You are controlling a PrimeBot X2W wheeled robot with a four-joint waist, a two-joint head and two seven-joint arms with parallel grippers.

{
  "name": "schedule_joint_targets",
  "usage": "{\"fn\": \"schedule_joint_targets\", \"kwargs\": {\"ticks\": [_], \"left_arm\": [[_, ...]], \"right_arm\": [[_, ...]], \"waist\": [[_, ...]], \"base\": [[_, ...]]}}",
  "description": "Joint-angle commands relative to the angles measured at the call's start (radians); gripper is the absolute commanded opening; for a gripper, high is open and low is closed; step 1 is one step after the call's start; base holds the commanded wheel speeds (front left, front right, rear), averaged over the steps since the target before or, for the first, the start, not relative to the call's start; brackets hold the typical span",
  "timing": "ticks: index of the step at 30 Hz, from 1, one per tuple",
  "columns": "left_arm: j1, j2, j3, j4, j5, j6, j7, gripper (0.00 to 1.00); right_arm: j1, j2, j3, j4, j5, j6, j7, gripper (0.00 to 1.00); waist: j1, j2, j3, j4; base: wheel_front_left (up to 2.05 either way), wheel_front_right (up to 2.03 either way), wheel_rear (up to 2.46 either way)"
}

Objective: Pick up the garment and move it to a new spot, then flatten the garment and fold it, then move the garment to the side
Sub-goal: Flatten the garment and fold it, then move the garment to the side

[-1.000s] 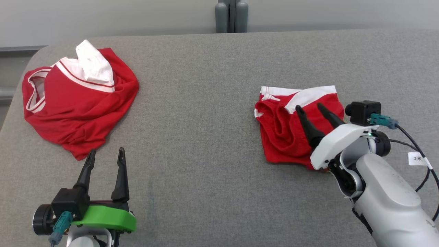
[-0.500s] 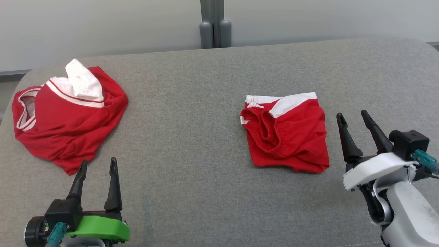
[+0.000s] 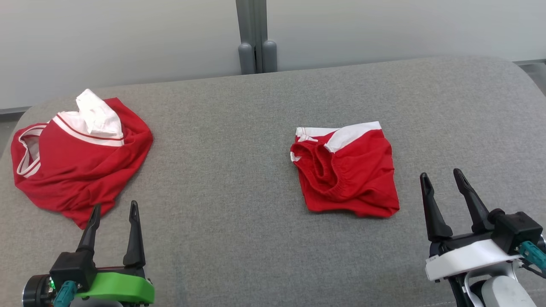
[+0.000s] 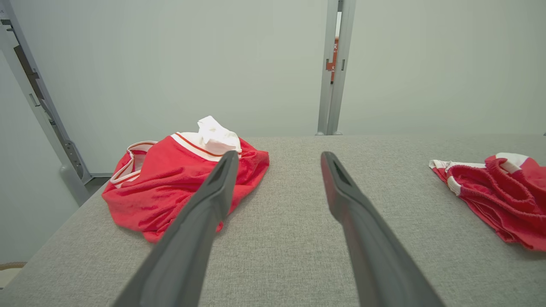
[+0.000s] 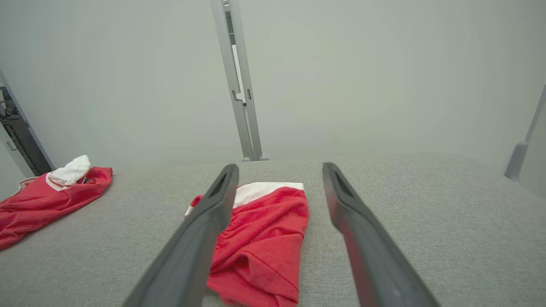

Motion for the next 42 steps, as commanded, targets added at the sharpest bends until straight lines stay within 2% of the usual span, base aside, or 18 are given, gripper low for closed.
{"fn": "schedule_joint_targets", "kwargs": {"ticks": [1, 14, 42], "left_arm": [[0.014, 0.011, 0.006, 0.002, 0.007, -0.001, 0.0, 1.0], [0.028, 0.012, 0.009, 0.003, 0.018, 0.002, 0.0, 1.0], [0.032, 0.013, 0.013, -0.002, 0.014, 0.006, 0.0, 1.0]], "right_arm": [[0.017, 0.005, -0.004, -0.012, -0.015, 0.0, -0.003, 1.0], [0.06, 0.03, -0.014, -0.033, -0.073, 0.0, -0.003, 1.0], [0.056, 0.049, -0.017, -0.015, -0.095, 0.0, -0.003, 1.0]], "waist": [[0.0, 0.0, -0.002, 0.003], [0.0, 0.0, -0.014, 0.031], [0.0, 0.0, -0.008, 0.035]], "base": [[0.0, 0.0, 0.0], [0.0, 0.0, 0.0], [0.0, 0.0, 0.0]]}}
